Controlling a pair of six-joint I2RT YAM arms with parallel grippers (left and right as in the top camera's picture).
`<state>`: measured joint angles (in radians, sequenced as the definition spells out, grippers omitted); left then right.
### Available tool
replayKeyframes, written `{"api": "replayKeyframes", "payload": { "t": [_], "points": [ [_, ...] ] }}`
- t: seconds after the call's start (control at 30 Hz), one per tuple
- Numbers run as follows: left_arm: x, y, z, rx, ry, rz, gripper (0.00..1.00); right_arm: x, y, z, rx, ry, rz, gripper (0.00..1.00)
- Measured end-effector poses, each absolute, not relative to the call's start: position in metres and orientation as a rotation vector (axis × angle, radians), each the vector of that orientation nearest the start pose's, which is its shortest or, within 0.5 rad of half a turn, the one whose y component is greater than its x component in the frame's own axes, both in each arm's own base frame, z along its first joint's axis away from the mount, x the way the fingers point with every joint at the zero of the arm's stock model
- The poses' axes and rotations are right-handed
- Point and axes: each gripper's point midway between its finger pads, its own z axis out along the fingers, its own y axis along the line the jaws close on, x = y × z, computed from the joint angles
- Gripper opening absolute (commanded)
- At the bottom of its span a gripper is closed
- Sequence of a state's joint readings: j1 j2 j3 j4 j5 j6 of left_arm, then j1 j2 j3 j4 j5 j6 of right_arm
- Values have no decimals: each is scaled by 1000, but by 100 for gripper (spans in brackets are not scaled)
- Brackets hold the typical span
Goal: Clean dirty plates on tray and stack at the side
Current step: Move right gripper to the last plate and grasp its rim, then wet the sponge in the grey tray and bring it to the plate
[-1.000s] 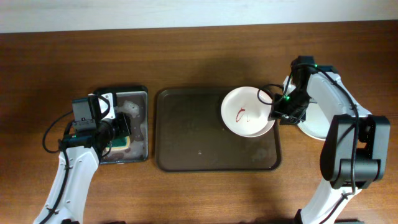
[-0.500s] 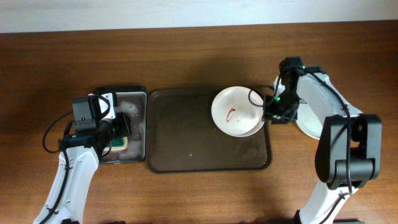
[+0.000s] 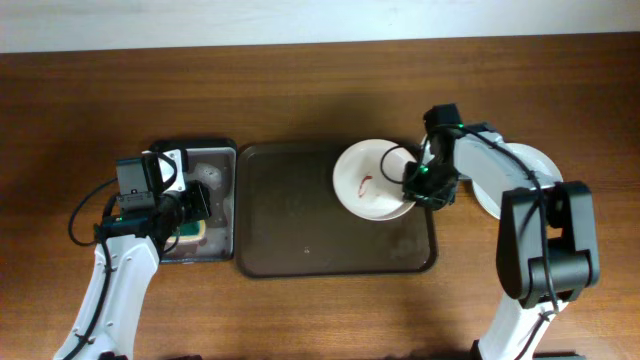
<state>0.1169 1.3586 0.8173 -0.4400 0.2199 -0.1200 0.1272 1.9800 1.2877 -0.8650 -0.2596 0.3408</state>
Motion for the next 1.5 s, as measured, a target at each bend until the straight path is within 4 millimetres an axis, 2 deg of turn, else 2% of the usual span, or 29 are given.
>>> {"api": "replayKeyframes", "payload": {
  "t": [0.17, 0.2, 0.27, 0.37, 0.4, 0.43, 0.47, 0.53, 0.57, 0.63, 0.83, 0.97, 1.0, 1.1, 1.2, 1.33, 1.4, 1.43, 1.47, 1.5],
  "points": [
    [342, 2, 96, -215, 2531, -281, 28, 319, 172, 7, -16, 3181, 499, 26],
    [342, 2, 96, -215, 2531, -281, 28, 316, 179, 7, -48, 3183, 493, 26],
    [342, 2, 96, -215, 2531, -281, 29, 318, 175, 5, -55, 3175, 437, 27],
    [342, 2, 96, -216, 2531, -282, 29, 351, 155, 5, 29, 3070, 404, 32],
    [342, 2, 96, -216, 2531, -282, 29, 361, 147, 6, 58, 3039, 402, 31],
    [342, 2, 96, -216, 2532, -282, 30, 368, 144, 7, 75, 3017, 405, 22],
    [342, 2, 96, -216, 2532, -282, 31, 369, 144, 7, 74, 3011, 410, 22],
    [342, 2, 96, -216, 2531, -282, 31, 364, 148, 7, 74, 3030, 448, 20],
    [342, 3, 96, -217, 2532, -276, 31, 361, 149, 6, 70, 3039, 457, 12],
    [341, 5, 90, -227, 2551, -261, 31, 352, 159, 6, 33, 3062, 471, 5],
    [338, 7, 61, -250, 2635, -255, 31, 350, 165, 6, 38, 3065, 500, 4],
    [347, 9, 39, -259, 2659, -247, 31, 350, 165, 6, 39, 3066, 500, 6],
    [350, 17, 38, -271, 2652, -186, 36, 350, 165, 6, 40, 3066, 499, 6],
    [349, 31, 49, -291, 2623, -65, 37, 349, 165, 6, 39, 3069, 498, 10],
    [337, 43, 52, -320, 2651, 37, 48, 348, 165, 6, 40, 3072, 496, 10],
    [336, 45, 51, -323, 2654, 50, 50, 348, 165, 6, 40, 3072, 496, 10],
    [335, 45, 43, -326, 2676, 55, 47, 348, 165, 6, 39, 3072, 496, 10],
    [335, 45, 37, -328, 2690, 56, 37, 348, 164, 6, 39, 3075, 495, 10],
    [335, 46, 30, -330, 2705, 61, 8, 347, 164, 6, 41, 3077, 494, 10],
    [336, 48, 26, -334, 2709, 71, 0, 346, 164, 5, 41, 3081, 493, 10]
  ]
}}
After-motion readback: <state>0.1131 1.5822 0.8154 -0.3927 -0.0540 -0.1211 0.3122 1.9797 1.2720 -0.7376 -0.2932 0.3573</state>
